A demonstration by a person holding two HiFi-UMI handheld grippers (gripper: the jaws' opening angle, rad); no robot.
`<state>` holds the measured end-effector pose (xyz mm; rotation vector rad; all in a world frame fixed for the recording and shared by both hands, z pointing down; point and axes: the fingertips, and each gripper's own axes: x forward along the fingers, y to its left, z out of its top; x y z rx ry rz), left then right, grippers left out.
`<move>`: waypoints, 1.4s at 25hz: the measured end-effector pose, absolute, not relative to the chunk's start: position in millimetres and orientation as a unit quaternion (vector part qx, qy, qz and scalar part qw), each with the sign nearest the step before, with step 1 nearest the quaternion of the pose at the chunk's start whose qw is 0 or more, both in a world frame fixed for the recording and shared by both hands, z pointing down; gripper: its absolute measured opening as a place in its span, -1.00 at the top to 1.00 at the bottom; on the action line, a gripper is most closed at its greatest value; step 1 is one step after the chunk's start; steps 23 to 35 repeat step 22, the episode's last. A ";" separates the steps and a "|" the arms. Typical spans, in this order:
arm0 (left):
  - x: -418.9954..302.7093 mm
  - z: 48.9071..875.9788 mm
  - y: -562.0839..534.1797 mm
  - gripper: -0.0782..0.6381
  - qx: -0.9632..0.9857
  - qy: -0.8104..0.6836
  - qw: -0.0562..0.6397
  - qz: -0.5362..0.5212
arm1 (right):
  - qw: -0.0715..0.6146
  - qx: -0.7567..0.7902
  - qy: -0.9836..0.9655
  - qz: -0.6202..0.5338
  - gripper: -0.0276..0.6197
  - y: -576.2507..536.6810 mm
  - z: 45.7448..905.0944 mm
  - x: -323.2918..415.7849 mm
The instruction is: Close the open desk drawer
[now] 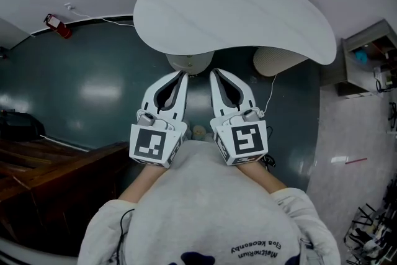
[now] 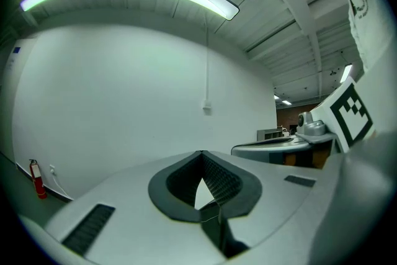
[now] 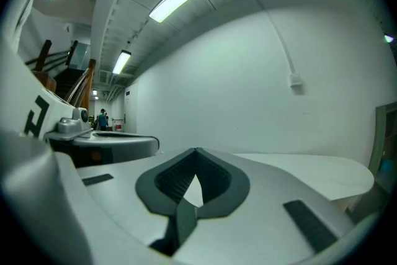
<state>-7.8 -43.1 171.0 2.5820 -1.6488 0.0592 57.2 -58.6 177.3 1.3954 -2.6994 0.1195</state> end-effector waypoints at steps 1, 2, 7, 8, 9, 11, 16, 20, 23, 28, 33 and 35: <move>-5.8 172.5 -40.2 0.76 0.842 -0.538 0.042 0.018 | 0.051 0.457 -0.888 0.034 0.86 -55.5 177.0 57.7; -4.0 174.4 -37.4 0.76 0.842 -0.538 0.046 0.015 | 0.051 0.455 -0.888 0.030 0.86 -52.8 177.2 57.7; 0.9 184.4 -32.7 0.76 0.842 -0.536 0.057 0.019 | 0.051 0.447 -0.892 0.034 0.86 -47.5 183.7 56.4; 0.7 186.5 -32.4 0.76 0.842 -0.536 0.059 0.020 | 0.052 0.446 -0.893 0.036 0.86 -46.9 185.1 56.7; 0.5 188.4 -32.1 0.76 0.841 -0.537 0.061 0.020 | 0.052 0.445 -0.893 0.036 0.86 -46.4 186.3 57.2; 0.6 190.8 -31.2 0.76 0.841 -0.536 0.063 0.021 | 0.052 0.445 -0.893 0.038 0.86 -45.6 188.3 58.2; 4.0 194.4 -28.9 0.76 0.844 -0.532 0.065 0.023 | 0.059 0.446 -0.892 0.045 0.86 -44.6 198.2 59.0; 5.6 194.8 -28.2 0.76 0.845 -0.530 0.065 0.026 | 0.063 0.444 -0.893 0.043 0.86 -45.2 198.9 58.7; 5.8 195.2 -28.5 0.76 0.846 -0.529 0.064 0.028 | 0.064 0.443 -0.893 0.041 0.86 -45.6 198.8 57.9; 5.8 195.2 -28.5 0.76 0.846 -0.529 0.064 0.028 | 0.064 0.443 -0.893 0.041 0.86 -45.6 198.8 57.9; 5.8 195.2 -28.5 0.76 0.846 -0.529 0.064 0.028 | 0.064 0.443 -0.893 0.041 0.86 -45.6 198.8 57.9; 5.8 195.2 -28.5 0.76 0.846 -0.529 0.064 0.028 | 0.064 0.443 -0.893 0.041 0.86 -45.6 198.8 57.9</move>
